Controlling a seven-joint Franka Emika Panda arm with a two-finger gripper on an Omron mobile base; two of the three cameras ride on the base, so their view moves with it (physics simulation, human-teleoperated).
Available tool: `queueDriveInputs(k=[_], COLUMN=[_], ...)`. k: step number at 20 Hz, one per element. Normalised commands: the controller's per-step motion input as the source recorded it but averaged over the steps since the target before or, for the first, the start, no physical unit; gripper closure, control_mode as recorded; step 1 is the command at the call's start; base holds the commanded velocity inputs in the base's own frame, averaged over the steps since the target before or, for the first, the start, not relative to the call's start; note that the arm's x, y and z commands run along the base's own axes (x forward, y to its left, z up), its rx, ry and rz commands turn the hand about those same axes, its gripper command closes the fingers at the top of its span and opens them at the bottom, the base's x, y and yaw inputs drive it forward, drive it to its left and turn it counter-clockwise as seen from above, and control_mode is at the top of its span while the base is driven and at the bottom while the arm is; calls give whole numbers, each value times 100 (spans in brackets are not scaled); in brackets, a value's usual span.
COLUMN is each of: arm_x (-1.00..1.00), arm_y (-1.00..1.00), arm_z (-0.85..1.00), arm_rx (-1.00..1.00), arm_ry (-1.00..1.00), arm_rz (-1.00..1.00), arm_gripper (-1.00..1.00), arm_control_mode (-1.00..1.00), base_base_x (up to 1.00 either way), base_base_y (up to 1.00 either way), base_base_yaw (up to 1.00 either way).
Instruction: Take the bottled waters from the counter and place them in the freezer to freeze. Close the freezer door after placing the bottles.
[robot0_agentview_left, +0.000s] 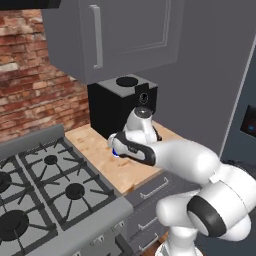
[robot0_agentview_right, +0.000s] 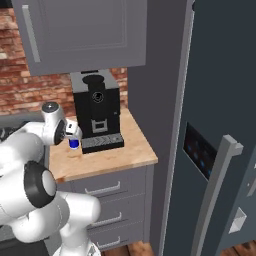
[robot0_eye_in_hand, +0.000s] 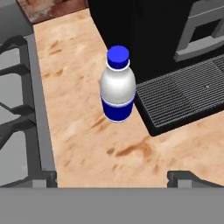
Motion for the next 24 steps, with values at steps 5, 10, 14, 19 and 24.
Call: queueDriveInputs(k=[5, 10, 14, 19, 24], arm_x=[35, 40, 23, 24, 29], arm_y=[0, 0, 2, 3, 7], arm_z=[-9, -16, -35, -29, -17], arm_rx=[0, 0, 0, 0, 0], arm_ry=[0, 0, 0, -2, -6], arm_rz=[0, 0, 0, 0, 0], arm_gripper=[-100, -100, -100, -100, -100], arm_control_mode=[-100, -100, -100, -100, -100], base_base_x=[0, 0, 0, 0, 0], base_base_y=[0, 0, 0, 0, 0], base_base_yaw=[0, 0, 0, 0, 0])
